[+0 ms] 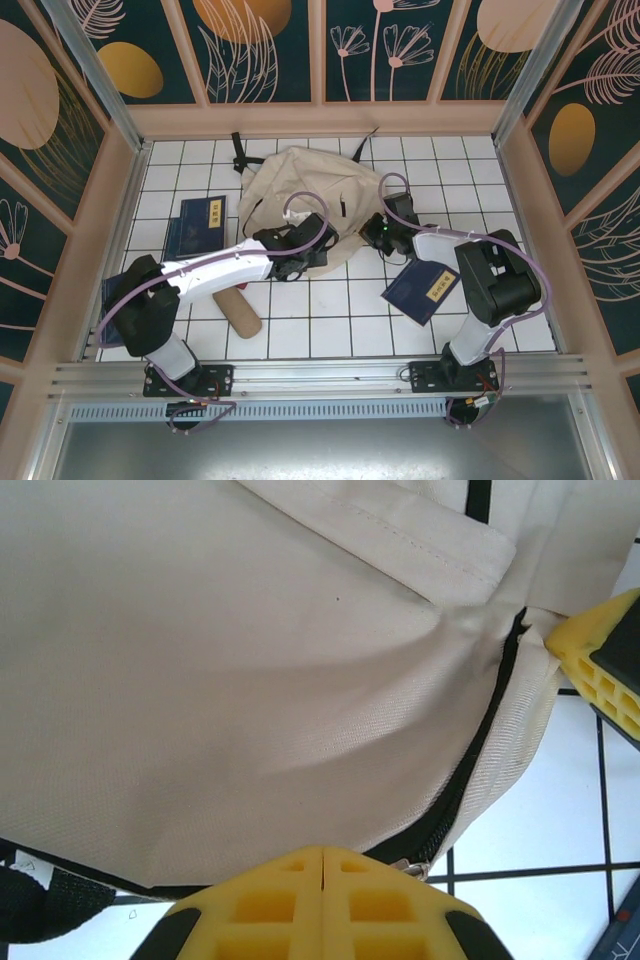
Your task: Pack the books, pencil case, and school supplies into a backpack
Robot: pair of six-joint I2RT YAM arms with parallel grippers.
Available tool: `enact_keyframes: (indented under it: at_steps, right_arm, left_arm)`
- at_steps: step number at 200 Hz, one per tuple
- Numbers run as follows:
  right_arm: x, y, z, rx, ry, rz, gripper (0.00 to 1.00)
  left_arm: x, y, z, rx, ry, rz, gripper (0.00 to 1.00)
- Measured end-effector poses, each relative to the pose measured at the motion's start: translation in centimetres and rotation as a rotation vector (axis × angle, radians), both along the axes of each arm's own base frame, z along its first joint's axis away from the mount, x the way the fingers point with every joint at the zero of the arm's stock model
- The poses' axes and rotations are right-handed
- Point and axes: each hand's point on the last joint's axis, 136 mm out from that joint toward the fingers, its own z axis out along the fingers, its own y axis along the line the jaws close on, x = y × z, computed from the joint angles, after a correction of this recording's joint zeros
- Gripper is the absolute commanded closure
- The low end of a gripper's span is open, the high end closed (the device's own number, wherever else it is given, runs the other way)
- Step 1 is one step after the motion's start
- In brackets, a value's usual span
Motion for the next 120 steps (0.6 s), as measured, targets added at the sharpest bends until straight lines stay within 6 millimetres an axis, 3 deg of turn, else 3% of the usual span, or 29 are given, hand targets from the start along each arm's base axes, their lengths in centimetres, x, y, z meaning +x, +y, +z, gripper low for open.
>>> enact_keyframes:
  at_steps: [44,86,120]
  right_arm:
    - [0.7,-2.2,-0.8,-0.051,-0.013,-0.112,1.00]
    - [1.1,-2.7,-0.9,-0.061,-0.026,-0.131,1.00]
    - [1.7,-4.2,-1.0,-0.068,-0.040,-0.128,1.00]
  left_arm:
    - [-0.8,1.7,-0.3,0.040,0.006,0.021,1.00]
    - [-0.6,2.3,-0.2,0.055,-0.006,0.036,1.00]
    - [-0.2,4.1,-0.2,0.064,-0.011,0.074,1.00]
